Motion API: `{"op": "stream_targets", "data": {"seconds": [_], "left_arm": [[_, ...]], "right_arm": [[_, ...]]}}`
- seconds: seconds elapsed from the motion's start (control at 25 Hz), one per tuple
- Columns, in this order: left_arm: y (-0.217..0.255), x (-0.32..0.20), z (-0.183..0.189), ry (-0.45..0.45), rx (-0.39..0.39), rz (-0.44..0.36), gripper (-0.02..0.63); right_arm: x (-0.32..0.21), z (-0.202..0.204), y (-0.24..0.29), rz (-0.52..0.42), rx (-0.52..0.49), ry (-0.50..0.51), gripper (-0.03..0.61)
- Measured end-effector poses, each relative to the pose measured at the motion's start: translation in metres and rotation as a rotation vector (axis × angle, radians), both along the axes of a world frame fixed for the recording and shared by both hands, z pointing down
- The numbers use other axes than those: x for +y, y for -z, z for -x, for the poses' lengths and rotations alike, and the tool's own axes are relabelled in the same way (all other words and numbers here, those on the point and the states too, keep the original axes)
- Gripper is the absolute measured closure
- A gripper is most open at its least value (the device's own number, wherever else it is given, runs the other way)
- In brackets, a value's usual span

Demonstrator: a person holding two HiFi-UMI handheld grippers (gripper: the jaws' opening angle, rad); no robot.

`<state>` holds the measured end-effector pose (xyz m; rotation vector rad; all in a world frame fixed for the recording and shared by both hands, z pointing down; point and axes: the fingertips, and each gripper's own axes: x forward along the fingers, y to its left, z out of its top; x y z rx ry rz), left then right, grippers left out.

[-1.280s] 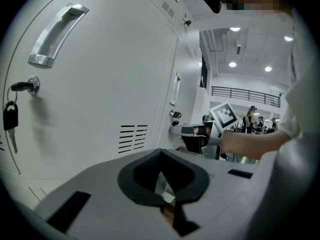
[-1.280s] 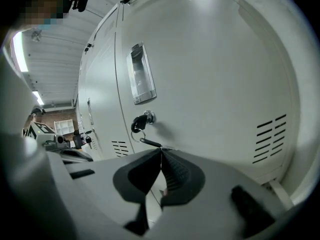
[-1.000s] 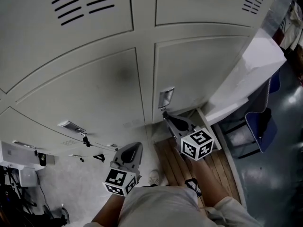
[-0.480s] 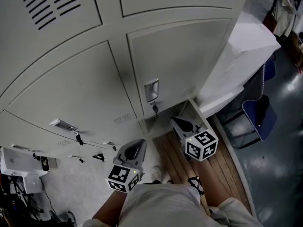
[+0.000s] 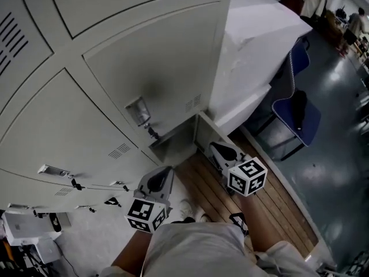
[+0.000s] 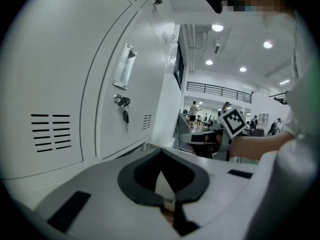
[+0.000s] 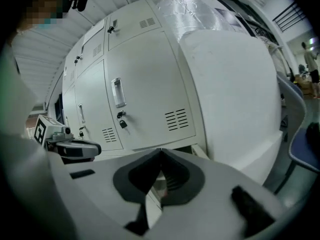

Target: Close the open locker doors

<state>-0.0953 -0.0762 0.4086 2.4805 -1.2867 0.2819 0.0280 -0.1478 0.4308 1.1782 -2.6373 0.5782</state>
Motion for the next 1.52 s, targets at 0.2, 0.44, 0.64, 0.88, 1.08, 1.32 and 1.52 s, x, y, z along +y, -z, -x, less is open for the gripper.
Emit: {"op": "stream_targets", "data": {"seconds": [0.2, 0.44, 0.64, 0.88, 1.08, 1.32, 1.52], "left_arm": [[-0.006, -0.009, -0.030, -0.071, 0.001, 0.009, 0.600], [-0.011, -0.018, -0.064, -0.145, 0.004, 0.018, 0.600], [-0.017, -0.029, -0.084, -0.174, 0.013, 0.028, 0.600], [-0.032, -0.030, -0.098, -0.213, -0.005, 0.066, 0.600], [-0.048, -0.031, -0.114, -0.250, -0.025, 0.083, 0.600], [-0.065, -0.029, -0.120, -0.253, -0.036, 0.109, 0.600], [-0.079, -0.023, -0.115, -0.249, -0.049, 0.138, 0.600]], "right_arm": [[0.010, -0.052, -0.007, 0.017, 0.018, -0.102, 0.551], [0.021, -0.109, -0.023, 0.050, 0.041, -0.215, 0.551], [0.027, -0.144, -0.046, 0.094, 0.079, -0.276, 0.551], [0.029, -0.171, -0.079, 0.140, 0.109, -0.313, 0.551], [0.025, -0.176, -0.099, 0.160, 0.103, -0.310, 0.551], [0.018, -0.182, -0.121, 0.190, 0.074, -0.335, 0.551], [0.011, -0.181, -0.137, 0.209, 0.062, -0.333, 0.551]]}}
